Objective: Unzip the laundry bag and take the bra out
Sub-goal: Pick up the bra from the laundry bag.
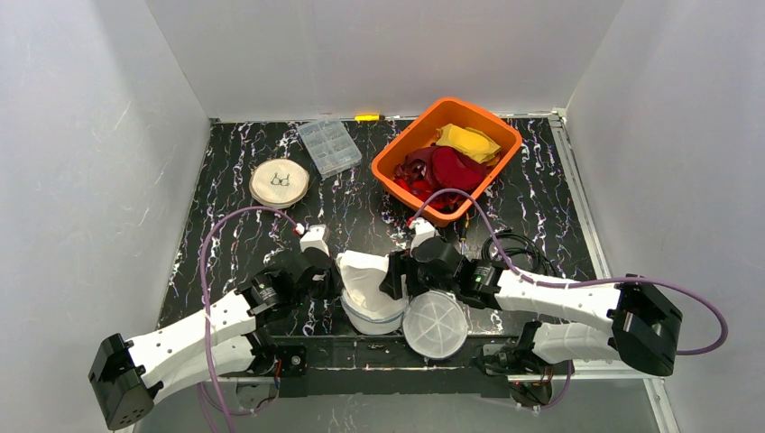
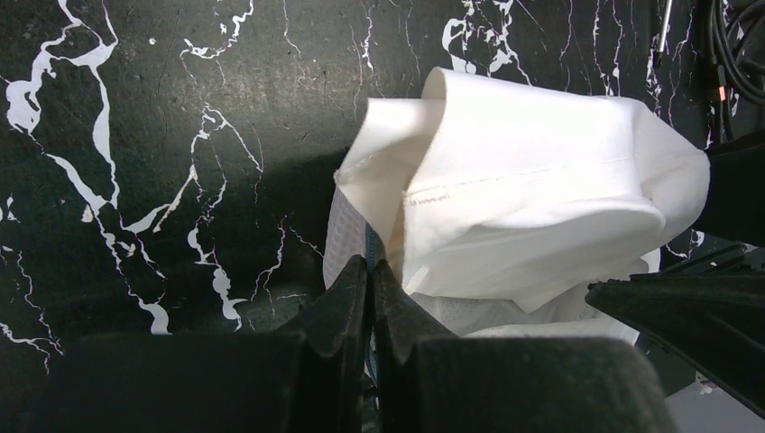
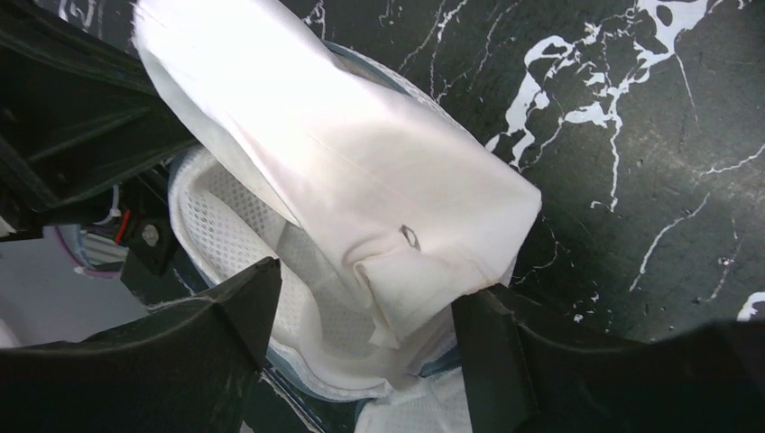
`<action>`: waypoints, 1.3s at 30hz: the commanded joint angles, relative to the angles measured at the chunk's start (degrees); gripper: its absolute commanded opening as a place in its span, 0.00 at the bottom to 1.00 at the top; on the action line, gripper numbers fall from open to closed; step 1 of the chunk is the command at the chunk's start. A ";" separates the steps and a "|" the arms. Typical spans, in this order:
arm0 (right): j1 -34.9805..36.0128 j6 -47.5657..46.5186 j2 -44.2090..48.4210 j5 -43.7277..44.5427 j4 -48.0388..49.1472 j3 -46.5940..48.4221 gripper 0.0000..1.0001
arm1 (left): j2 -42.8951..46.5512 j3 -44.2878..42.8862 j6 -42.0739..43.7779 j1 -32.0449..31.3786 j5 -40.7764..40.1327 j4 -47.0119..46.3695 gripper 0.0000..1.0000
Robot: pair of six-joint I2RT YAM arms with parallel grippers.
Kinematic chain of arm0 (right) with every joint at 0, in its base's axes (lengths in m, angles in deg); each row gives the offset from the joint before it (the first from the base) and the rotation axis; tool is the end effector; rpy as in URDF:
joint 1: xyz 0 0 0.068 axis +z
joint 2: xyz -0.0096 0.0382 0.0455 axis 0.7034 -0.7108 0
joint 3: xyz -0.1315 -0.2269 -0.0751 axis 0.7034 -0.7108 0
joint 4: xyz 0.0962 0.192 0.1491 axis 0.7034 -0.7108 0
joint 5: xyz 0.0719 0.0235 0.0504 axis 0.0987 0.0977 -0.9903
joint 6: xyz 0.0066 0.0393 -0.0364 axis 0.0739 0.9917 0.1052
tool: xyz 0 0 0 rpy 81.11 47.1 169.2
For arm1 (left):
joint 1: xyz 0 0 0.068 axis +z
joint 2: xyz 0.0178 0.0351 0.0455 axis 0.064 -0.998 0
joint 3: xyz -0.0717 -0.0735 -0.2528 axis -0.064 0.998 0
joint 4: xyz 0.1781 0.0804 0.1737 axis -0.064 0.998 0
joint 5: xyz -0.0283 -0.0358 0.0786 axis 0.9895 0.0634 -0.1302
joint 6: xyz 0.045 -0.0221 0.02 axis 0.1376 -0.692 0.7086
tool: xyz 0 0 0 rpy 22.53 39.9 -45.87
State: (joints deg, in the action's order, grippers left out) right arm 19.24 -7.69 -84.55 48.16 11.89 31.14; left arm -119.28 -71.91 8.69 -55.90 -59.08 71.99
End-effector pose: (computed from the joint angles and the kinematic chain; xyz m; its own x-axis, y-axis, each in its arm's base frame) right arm 0.1153 0.2256 0.2234 -0.7291 -0.0370 -0.6834 -0.4891 0.7267 0.4824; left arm 0.1145 -0.1329 0.2217 -0.7159 -0.2133 -0.6649 0.1798 0.8637 -0.4708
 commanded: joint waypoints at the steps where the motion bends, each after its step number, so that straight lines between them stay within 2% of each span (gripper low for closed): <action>1: 0.26 -1.19 0.30 1.03 6.62 1.71 0.69 | 0.46 0.70 -0.08 0.27 0.24 -0.42 0.00; 4: 0.30 -1.00 1.01 0.93 8.92 0.74 0.61 | 0.37 0.78 -0.02 0.21 0.42 -0.65 0.00; 9: 0.27 0.33 0.78 -0.32 12.00 -0.53 0.63 | 0.22 0.99 -0.30 0.20 0.63 -1.08 0.00; 15: 0.23 1.01 -1.50 -2.74 13.05 -0.13 0.56 | 0.04 0.78 -0.30 0.28 0.81 -1.29 0.00; 20: 0.25 0.26 -3.52 -4.28 11.81 0.35 0.60 | 0.27 0.78 -0.34 0.20 0.81 -1.08 0.00; 23: 0.30 -0.08 -4.13 -4.40 11.20 0.18 0.58 | 0.36 0.78 -0.34 0.27 0.81 -0.89 0.00; 26: 0.24 -0.19 -4.41 -4.38 11.20 0.01 0.49 | 0.45 0.78 -0.43 0.24 0.81 -1.04 0.00; 35: 0.23 -0.87 -1.71 -3.95 10.42 0.40 0.01 | 0.95 0.74 -0.56 0.27 0.59 0.09 0.00; 39: 0.28 -3.60 1.08 -3.17 7.33 1.33 0.01 | 2.33 0.44 -0.67 0.23 -0.15 1.59 0.00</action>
State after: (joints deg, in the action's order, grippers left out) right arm 19.22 -8.23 -87.37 44.69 20.17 30.90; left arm -118.91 -71.19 8.38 -55.85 -58.49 71.23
